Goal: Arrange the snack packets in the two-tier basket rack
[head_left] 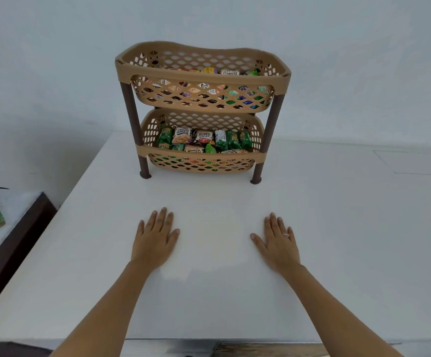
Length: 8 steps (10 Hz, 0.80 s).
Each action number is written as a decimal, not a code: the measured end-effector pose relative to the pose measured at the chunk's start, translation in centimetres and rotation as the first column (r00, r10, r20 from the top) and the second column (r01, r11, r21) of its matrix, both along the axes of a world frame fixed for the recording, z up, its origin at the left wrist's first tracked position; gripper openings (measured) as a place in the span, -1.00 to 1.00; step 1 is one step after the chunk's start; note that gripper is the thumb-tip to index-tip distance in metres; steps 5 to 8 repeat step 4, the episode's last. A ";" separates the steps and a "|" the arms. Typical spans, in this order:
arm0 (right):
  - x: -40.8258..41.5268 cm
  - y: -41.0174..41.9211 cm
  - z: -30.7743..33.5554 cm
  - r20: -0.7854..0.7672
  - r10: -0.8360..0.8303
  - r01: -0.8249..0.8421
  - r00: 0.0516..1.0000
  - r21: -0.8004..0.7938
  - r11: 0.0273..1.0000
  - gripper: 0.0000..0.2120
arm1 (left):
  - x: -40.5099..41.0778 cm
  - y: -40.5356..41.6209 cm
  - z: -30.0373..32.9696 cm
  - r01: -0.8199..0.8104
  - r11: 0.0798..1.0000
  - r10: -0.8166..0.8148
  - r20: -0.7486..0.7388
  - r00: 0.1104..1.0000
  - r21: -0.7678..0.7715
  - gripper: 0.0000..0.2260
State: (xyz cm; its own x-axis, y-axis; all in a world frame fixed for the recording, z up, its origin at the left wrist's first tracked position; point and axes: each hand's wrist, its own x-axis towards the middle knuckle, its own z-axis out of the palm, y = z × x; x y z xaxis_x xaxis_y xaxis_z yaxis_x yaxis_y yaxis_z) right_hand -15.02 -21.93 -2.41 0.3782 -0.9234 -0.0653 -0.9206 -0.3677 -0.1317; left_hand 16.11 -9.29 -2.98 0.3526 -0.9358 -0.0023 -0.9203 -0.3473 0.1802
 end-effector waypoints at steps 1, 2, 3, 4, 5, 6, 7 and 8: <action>0.2 -0.8 0.0 0.004 -0.006 0.006 1.000 -0.019 1.000 -0.21 | 0.3 -0.5 0.0 -0.016 1.000 0.016 0.012 1.000 -0.008 -0.39; 0.4 -0.9 0.3 0.026 0.008 -0.006 1.000 -0.070 0.998 -0.21 | 0.2 -0.7 0.2 -0.016 0.999 0.017 0.019 1.000 -0.045 -0.33; 0.9 -1.2 1.7 0.028 0.006 0.001 1.000 -0.236 0.972 -0.25 | 0.4 -1.5 1.4 -0.012 0.994 0.020 0.073 0.997 -0.108 -0.32; 1.1 -1.6 2.2 0.034 0.002 0.009 0.999 -0.330 0.944 -0.28 | 0.8 -2.2 2.2 -0.016 0.987 0.034 0.106 0.994 -0.161 -0.31; 1.1 -1.6 2.2 0.034 0.002 0.009 0.999 -0.330 0.944 -0.28 | 0.8 -2.2 2.2 -0.016 0.987 0.034 0.106 0.994 -0.161 -0.31; 1.1 -1.6 2.2 0.034 0.002 0.009 0.999 -0.330 0.944 -0.28 | 0.8 -2.2 2.2 -0.016 0.987 0.034 0.106 0.994 -0.161 -0.31; 1.1 -1.6 2.2 0.034 0.002 0.009 0.999 -0.330 0.944 -0.28 | 0.8 -2.2 2.2 -0.016 0.987 0.034 0.106 0.994 -0.161 -0.31; 1.1 -1.6 2.2 0.034 0.002 0.009 0.999 -0.330 0.944 -0.28 | 0.8 -2.2 2.2 -0.016 0.987 0.034 0.106 0.994 -0.161 -0.31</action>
